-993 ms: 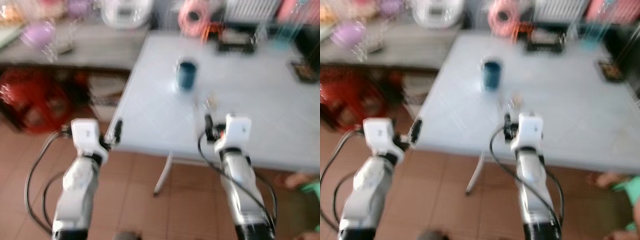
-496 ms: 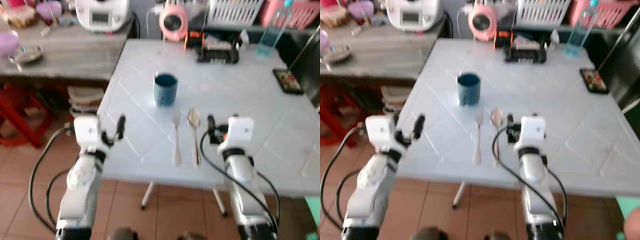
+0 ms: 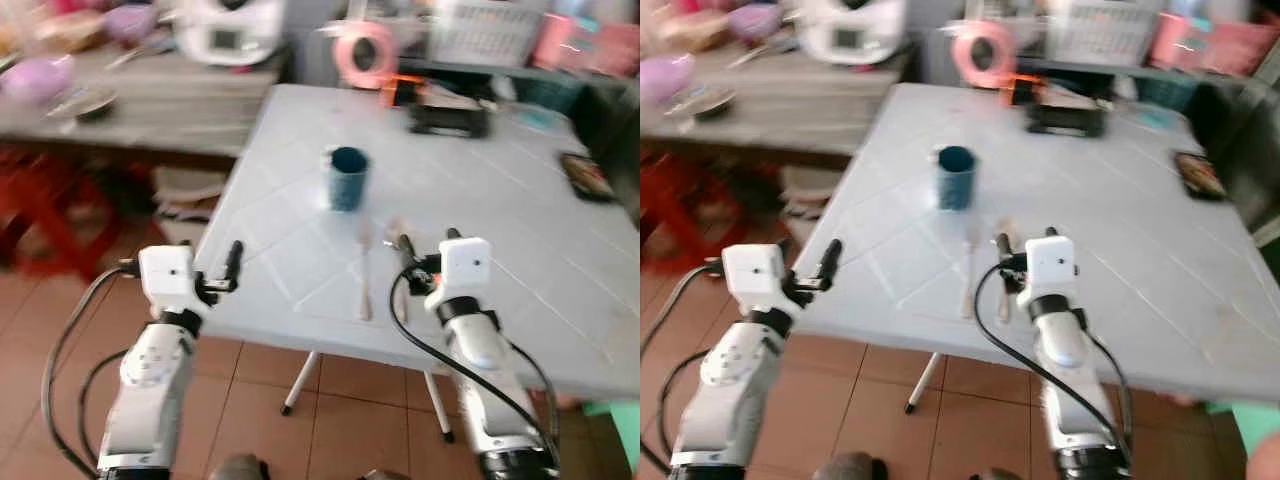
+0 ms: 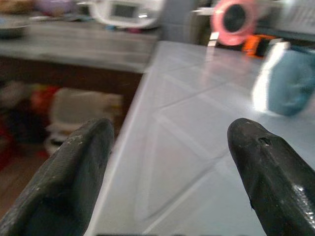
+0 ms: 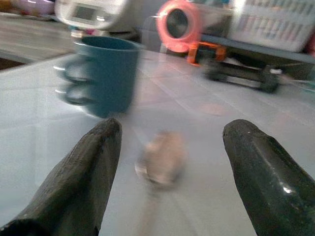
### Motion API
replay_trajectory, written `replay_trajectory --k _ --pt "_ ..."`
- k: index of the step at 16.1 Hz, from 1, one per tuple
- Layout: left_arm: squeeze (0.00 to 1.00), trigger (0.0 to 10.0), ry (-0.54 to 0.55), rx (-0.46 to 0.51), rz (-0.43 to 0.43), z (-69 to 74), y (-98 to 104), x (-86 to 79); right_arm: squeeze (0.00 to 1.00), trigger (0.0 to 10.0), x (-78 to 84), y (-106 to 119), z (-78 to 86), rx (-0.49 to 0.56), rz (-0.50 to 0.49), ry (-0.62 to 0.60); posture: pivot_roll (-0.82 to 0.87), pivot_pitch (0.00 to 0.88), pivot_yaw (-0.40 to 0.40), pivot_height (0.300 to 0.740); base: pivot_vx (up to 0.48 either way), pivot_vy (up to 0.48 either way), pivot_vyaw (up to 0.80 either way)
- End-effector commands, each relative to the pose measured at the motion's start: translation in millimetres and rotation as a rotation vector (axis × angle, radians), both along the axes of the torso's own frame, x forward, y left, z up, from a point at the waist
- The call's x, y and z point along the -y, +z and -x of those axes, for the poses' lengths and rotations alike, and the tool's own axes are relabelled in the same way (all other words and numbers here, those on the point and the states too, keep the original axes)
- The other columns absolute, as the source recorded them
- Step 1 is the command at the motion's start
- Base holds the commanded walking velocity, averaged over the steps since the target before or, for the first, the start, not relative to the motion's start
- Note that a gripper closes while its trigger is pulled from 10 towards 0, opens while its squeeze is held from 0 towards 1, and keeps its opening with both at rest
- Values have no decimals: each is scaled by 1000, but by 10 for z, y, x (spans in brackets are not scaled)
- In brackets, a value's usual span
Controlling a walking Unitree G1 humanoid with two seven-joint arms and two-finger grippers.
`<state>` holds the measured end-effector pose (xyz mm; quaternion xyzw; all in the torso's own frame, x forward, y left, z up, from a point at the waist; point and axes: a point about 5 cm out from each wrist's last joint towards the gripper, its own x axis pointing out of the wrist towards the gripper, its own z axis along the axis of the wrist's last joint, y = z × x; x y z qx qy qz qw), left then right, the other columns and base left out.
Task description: Setting the table
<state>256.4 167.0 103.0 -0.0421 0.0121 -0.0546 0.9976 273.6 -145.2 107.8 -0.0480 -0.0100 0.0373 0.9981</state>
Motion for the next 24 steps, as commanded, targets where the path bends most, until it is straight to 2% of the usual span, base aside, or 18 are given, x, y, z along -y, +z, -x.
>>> replay_trajectory --k 1,4,7,9,11,16,20,24 --pt "0 10000 -4 6 -13 -1 36 -10 0 10000 7 -7 -23 -24 -47 -33 34 0 -8 740 0 0 0" --pt "0 10000 -10 -11 -2 -19 27 -17 0 10000 -1 -73 -50 -97 -141 -86 38 0 -6 740 0 0 0" --pt "0 10000 -12 -20 -7 -14 27 -32 0 10000 47 -102 -22 -117 -161 -117 35 0 -5 740 0 95 0" --pt "0 10000 -16 -19 -8 -19 30 -16 0 10000 76 -115 -12 -134 -172 -132 31 0 -5 740 0 289 -653" --pt "0 10000 -17 -20 -4 -25 31 -5 0 10000 81 -105 -20 -128 -177 -135 31 0 -5 740 0 0 -606" --pt "0 10000 -16 -19 -3 -27 38 2 0 10000 53 -73 -78 -122 -178 -127 37 0 -6 740 0 0 0" --pt "0 10000 -19 -19 -13 -10 48 5 0 10000 22 -93 -225 -148 -226 -146 50 0 -4 740 0 0 0" --pt "0 10000 -17 -25 -22 34 58 -22 0 10000 -149 -32 -400 -158 -215 -132 68 0 -5 740 0 0 0"
